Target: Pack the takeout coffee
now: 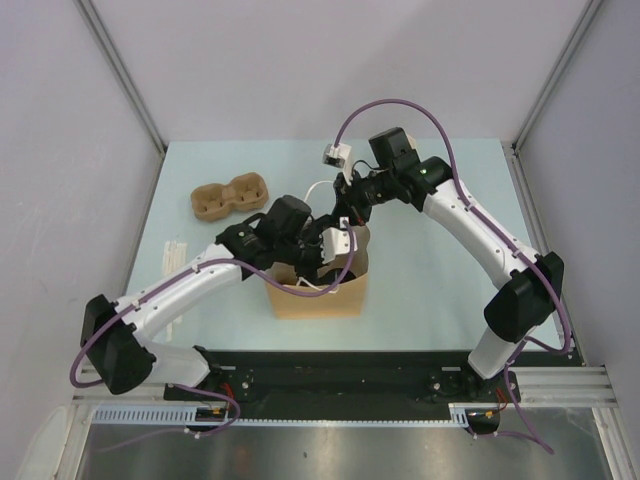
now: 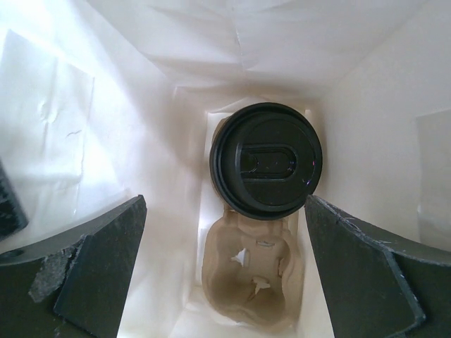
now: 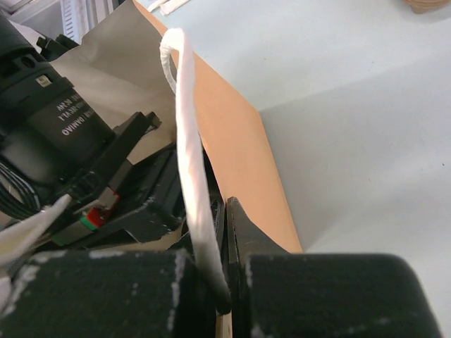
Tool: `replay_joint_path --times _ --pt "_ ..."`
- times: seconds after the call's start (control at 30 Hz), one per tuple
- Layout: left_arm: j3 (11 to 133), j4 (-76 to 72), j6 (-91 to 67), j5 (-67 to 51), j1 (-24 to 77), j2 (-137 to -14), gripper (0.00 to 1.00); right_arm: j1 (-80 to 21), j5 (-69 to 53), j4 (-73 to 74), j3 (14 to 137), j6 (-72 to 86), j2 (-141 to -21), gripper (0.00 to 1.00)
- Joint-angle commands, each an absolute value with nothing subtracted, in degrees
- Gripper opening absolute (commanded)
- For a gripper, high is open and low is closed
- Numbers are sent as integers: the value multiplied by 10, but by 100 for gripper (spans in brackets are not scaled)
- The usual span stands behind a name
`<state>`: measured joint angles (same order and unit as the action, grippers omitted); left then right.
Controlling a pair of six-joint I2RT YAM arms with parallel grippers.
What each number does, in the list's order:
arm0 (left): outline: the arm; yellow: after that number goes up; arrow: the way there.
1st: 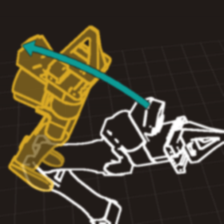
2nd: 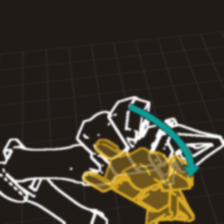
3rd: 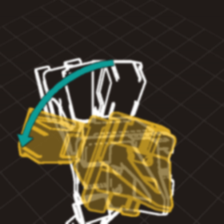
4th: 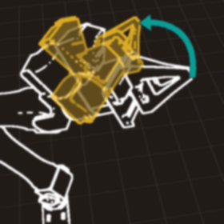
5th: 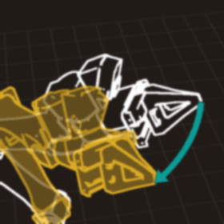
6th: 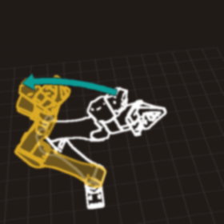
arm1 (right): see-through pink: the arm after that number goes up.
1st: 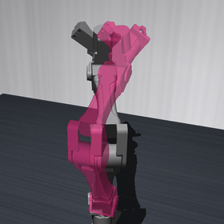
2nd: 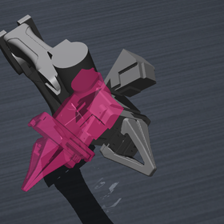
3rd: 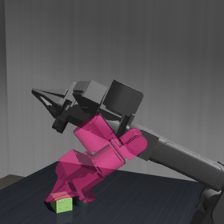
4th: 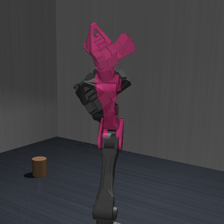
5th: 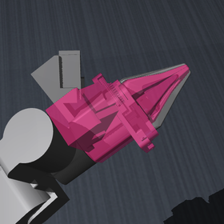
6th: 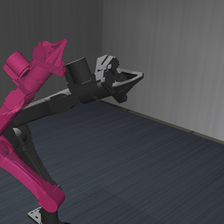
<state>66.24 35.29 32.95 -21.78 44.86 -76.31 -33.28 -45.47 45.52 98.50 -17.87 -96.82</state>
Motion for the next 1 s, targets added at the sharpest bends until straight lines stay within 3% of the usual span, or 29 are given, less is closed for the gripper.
replay_joint_path --times 0.0,0.97 --pt "704 365 315 -239 444 -737 100 -335 -457 459 1010 -186 -968 0" --pt "887 411 186 -257 376 -721 91 -321 -449 468 1017 -197 -961 0"
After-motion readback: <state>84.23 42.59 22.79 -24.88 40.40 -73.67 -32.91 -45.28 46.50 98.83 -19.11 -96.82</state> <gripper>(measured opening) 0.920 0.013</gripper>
